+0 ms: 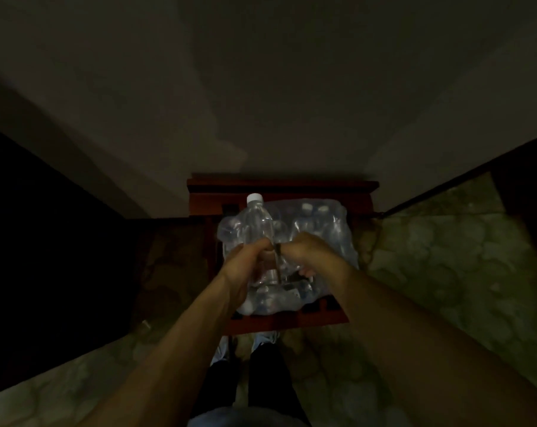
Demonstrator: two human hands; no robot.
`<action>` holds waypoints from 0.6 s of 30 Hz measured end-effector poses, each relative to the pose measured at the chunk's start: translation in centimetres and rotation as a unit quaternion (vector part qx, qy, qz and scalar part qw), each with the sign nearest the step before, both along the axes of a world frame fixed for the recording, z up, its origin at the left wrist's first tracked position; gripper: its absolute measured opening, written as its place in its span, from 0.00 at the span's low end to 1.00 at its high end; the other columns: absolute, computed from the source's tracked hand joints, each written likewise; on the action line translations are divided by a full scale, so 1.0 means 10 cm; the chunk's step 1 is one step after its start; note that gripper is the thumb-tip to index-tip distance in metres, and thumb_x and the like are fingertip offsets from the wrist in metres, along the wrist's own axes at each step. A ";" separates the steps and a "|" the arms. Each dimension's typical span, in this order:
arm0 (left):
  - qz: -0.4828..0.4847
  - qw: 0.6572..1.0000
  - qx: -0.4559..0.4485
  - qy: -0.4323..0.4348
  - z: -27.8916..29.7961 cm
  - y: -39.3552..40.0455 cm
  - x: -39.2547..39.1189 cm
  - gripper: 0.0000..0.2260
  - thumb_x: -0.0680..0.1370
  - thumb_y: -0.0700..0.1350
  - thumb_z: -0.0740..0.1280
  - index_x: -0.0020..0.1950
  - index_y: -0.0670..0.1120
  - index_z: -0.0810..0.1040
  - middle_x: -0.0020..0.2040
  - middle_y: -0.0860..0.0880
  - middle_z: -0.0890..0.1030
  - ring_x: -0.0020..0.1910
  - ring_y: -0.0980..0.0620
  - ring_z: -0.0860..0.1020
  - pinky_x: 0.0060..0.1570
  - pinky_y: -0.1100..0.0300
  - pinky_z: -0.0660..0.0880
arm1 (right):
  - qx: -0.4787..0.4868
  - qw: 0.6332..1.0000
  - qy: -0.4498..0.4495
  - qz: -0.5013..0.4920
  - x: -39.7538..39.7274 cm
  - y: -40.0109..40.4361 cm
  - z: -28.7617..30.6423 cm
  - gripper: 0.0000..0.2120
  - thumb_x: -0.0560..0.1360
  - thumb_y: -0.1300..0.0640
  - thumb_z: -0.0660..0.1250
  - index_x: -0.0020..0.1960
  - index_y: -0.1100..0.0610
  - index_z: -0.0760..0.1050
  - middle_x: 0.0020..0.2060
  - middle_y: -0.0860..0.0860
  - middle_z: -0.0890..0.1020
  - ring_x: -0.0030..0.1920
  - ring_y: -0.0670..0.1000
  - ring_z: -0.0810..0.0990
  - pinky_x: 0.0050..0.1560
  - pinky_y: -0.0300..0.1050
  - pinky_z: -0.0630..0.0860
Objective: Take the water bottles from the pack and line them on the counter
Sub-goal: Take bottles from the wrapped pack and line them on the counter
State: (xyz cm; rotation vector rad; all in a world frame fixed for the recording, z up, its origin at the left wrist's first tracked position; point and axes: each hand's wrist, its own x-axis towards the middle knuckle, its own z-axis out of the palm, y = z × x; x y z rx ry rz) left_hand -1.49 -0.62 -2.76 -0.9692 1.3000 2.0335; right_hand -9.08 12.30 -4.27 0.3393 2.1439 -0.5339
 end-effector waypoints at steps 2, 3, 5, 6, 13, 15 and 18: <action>0.008 1.000 -0.013 0.018 0.09 -0.03 -0.01 0.10 0.75 0.49 0.67 0.42 0.44 0.83 0.36 0.46 0.84 0.35 0.51 0.81 0.38 0.56 0.76 | 0.023 0.999 0.019 0.013 0.03 0.07 0.22 0.17 0.69 0.37 0.68 0.41 0.51 0.74 0.36 0.49 0.79 0.38 0.52 0.81 0.38 0.45 0.81; 0.023 0.999 -0.024 0.025 0.14 -0.05 -0.01 0.10 0.75 0.50 0.67 0.43 0.45 0.83 0.36 0.47 0.84 0.35 0.52 0.80 0.37 0.56 0.77 | 0.026 0.999 0.032 0.017 0.05 0.10 0.31 0.19 0.70 0.37 0.67 0.47 0.53 0.76 0.37 0.49 0.79 0.39 0.52 0.81 0.39 0.44 0.80; 0.066 0.997 -0.022 0.038 0.23 -0.10 -0.03 0.11 0.74 0.53 0.69 0.44 0.45 0.81 0.32 0.49 0.82 0.30 0.53 0.79 0.32 0.59 0.76 | 0.026 0.997 0.066 0.026 0.08 0.16 0.49 0.26 0.71 0.35 0.65 0.58 0.54 0.77 0.45 0.51 0.82 0.45 0.53 0.81 0.41 0.45 0.79; 0.088 0.995 -0.011 0.045 0.28 -0.12 -0.04 0.11 0.74 0.54 0.70 0.44 0.46 0.80 0.30 0.50 0.79 0.27 0.55 0.77 0.28 0.61 0.75 | 0.026 0.996 0.085 0.027 0.09 0.17 0.60 0.26 0.71 0.34 0.64 0.59 0.53 0.77 0.51 0.52 0.82 0.49 0.55 0.81 0.46 0.46 0.79; 0.099 0.989 -0.056 0.099 0.72 -0.22 -0.20 0.21 0.67 0.54 0.78 0.52 0.41 0.81 0.42 0.43 0.86 0.42 0.45 0.85 0.44 0.51 0.83 | 0.019 0.978 0.198 -0.064 0.00 0.14 1.44 0.27 0.66 0.34 0.64 0.50 0.56 0.77 0.49 0.54 0.82 0.50 0.59 0.81 0.54 0.54 0.79; 0.091 0.987 -0.035 0.126 0.86 -0.22 -0.24 0.14 0.70 0.50 0.77 0.47 0.41 0.81 0.38 0.43 0.83 0.35 0.47 0.83 0.41 0.54 0.80 | -0.041 0.960 0.251 -0.115 -0.04 0.13 1.62 0.24 0.65 0.36 0.65 0.48 0.54 0.77 0.47 0.55 0.82 0.48 0.58 0.82 0.53 0.56 0.80; 0.092 0.985 0.006 0.149 1.07 -0.24 -0.26 0.15 0.72 0.48 0.75 0.51 0.39 0.79 0.35 0.42 0.79 0.28 0.48 0.77 0.31 0.57 0.75 | -0.195 0.915 0.267 -0.231 -0.10 0.10 1.86 0.17 0.67 0.41 0.68 0.46 0.54 0.76 0.44 0.54 0.84 0.40 0.53 0.83 0.42 0.51 0.84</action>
